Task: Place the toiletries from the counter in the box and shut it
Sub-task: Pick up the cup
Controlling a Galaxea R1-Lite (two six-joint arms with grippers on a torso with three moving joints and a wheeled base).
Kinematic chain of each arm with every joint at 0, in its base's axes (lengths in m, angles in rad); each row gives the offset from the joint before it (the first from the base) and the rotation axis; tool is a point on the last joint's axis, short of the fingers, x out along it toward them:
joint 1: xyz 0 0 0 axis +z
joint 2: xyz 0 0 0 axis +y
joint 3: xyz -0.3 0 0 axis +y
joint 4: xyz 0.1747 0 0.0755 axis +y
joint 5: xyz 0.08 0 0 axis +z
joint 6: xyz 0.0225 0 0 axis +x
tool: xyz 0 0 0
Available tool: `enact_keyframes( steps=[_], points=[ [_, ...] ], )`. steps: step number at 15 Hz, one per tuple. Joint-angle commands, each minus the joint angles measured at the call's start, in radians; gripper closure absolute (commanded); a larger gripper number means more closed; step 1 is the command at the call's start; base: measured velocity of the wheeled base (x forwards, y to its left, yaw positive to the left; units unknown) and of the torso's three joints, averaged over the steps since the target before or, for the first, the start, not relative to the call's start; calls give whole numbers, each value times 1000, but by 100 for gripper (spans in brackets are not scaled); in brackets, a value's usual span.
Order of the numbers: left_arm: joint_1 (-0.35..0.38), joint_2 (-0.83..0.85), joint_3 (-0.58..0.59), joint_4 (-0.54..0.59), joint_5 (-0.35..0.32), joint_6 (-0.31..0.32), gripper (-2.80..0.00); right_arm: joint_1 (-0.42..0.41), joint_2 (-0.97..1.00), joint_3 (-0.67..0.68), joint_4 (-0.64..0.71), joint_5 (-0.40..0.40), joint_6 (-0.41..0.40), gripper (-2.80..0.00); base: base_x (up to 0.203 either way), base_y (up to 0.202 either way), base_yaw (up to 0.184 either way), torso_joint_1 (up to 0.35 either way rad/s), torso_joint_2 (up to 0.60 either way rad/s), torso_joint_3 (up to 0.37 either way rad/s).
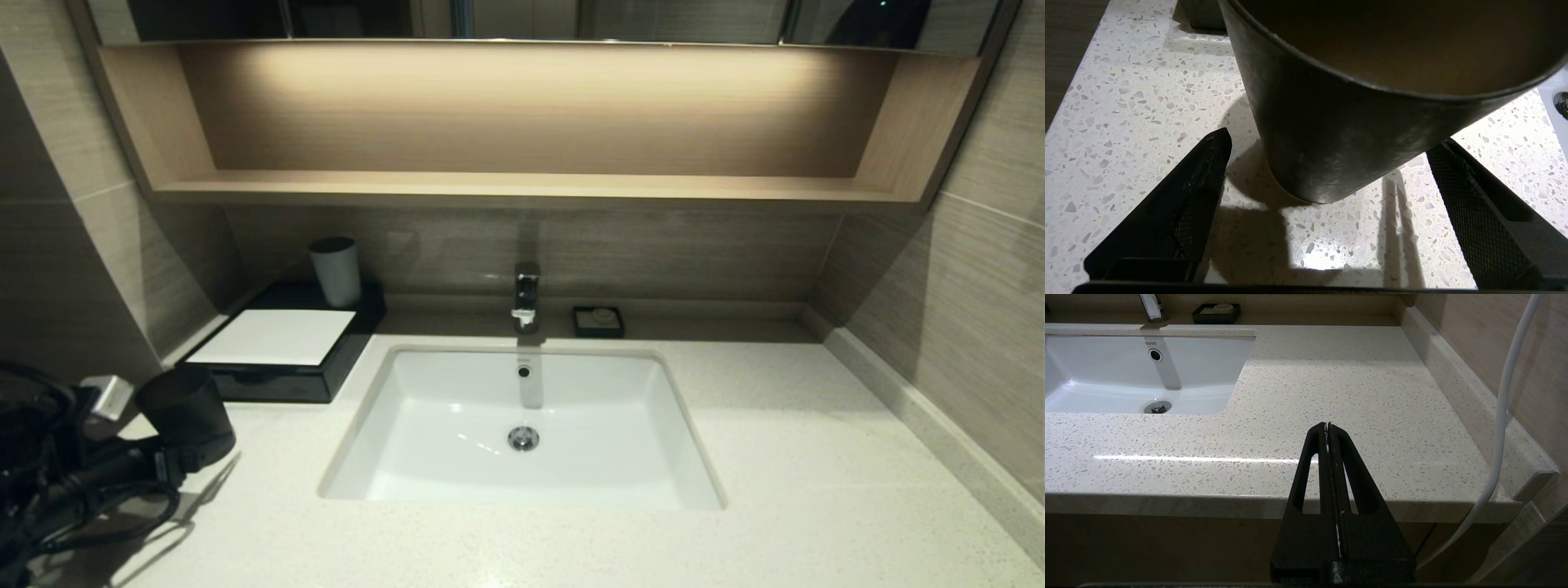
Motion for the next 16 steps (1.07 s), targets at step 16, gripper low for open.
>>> enact_keyframes(
  steps=[16],
  points=[
    [-24, 98, 14, -177, 39, -8, -280, 0, 0, 2, 0, 0, 0, 0, 0, 0, 0, 0, 0, 0]
  ],
)
